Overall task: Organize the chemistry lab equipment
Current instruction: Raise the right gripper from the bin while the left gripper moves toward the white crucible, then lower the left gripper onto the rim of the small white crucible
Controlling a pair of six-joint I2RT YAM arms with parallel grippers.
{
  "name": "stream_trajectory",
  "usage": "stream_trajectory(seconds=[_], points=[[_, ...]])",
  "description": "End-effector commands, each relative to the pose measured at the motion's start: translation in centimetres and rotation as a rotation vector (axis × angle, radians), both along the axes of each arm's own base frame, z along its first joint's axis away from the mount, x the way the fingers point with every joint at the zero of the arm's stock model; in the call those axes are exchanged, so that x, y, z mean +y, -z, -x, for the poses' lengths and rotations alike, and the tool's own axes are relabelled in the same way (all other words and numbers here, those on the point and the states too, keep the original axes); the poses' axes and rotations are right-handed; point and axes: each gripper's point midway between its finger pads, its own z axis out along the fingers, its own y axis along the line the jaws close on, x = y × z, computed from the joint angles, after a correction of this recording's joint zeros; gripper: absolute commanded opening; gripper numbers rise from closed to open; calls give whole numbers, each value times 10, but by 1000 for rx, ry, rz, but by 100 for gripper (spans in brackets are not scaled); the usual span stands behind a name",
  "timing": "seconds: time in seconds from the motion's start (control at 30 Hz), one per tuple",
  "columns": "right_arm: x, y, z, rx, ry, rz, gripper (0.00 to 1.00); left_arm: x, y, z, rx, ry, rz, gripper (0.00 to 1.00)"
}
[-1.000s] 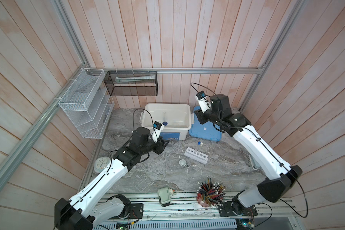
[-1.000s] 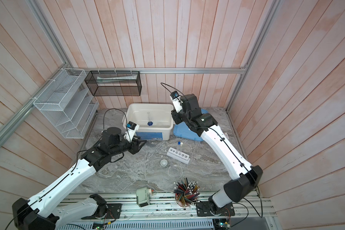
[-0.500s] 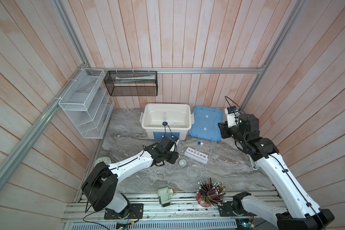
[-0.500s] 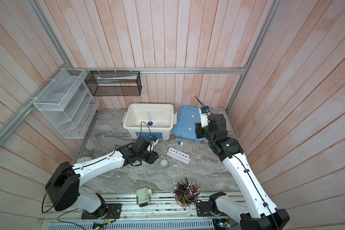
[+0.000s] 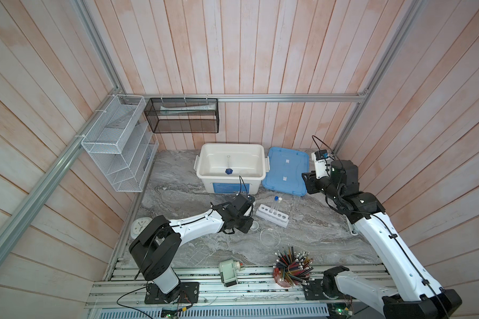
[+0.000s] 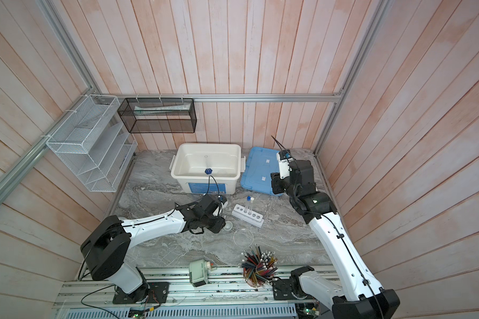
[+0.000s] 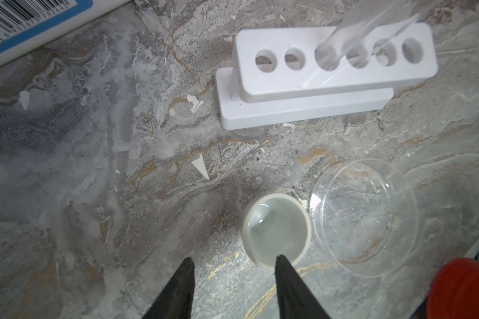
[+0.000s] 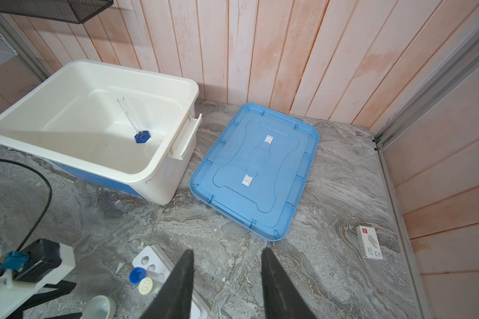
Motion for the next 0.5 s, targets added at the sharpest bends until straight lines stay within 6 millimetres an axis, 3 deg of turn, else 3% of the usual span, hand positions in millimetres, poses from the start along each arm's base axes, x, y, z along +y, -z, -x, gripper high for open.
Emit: stream_trajectory(seconds=[0.0,0.47], points=[[0,3,-3,0,2,-23,42,-9,0,-8,-25,18,1,49],[-3,9,-2,9,12,-32,42,-21,6,-14,-11,35,19,45]])
